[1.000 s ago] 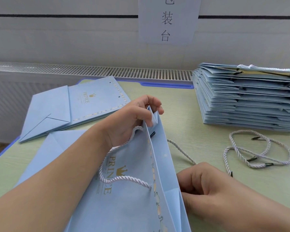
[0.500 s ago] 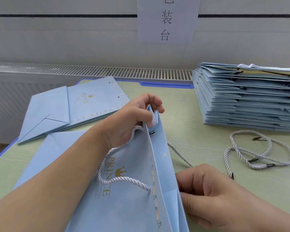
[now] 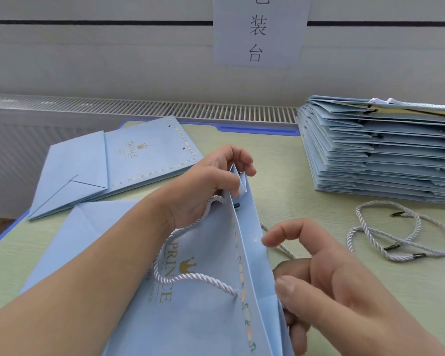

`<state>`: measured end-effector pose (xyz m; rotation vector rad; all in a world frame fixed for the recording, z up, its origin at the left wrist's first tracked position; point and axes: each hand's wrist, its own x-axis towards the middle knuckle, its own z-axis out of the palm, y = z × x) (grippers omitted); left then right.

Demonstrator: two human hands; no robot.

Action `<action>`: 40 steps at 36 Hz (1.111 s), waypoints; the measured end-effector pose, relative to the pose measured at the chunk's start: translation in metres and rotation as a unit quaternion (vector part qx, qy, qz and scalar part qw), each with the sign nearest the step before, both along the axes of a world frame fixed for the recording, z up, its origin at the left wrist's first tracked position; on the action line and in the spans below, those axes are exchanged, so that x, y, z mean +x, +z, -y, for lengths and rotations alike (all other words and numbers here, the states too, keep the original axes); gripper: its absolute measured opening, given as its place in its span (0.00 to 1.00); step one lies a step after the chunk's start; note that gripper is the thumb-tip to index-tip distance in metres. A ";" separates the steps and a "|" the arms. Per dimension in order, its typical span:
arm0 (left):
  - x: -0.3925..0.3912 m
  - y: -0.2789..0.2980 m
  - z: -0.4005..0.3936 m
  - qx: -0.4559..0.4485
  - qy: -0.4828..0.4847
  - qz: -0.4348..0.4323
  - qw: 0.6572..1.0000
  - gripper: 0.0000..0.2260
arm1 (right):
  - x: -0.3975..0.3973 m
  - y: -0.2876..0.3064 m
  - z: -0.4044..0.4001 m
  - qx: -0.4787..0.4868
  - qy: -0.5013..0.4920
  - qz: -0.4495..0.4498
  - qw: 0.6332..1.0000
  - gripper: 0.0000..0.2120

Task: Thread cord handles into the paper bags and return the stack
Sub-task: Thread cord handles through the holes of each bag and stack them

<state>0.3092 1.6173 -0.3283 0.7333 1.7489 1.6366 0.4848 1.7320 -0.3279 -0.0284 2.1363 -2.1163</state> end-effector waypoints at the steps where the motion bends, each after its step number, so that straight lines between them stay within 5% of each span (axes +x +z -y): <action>1: 0.000 -0.001 0.000 -0.002 -0.001 -0.003 1.000 0.22 | 0.002 0.000 0.001 0.037 0.000 -0.014 0.999 0.17; 11: 0.004 -0.008 -0.004 -0.006 -0.020 -0.024 0.999 0.22 | -0.009 -0.009 -0.004 0.209 0.071 -0.031 0.975 0.08; 19: -0.001 -0.007 -0.001 0.001 -0.010 -0.022 1.000 0.21 | -0.010 -0.011 0.004 0.187 -0.010 -0.056 0.981 0.09; 30: -0.005 -0.009 -0.002 -0.002 0.006 -0.029 1.000 0.20 | -0.007 -0.027 0.007 0.485 -0.117 -0.299 0.813 0.03; 35: -0.005 -0.008 -0.002 -0.001 0.007 -0.025 1.000 0.20 | -0.004 -0.027 0.010 0.423 -0.091 -0.290 0.854 0.03; 40: -0.005 -0.009 -0.003 -0.011 0.009 -0.027 1.000 0.20 | -0.012 -0.020 0.005 0.206 -0.045 -0.154 0.965 0.03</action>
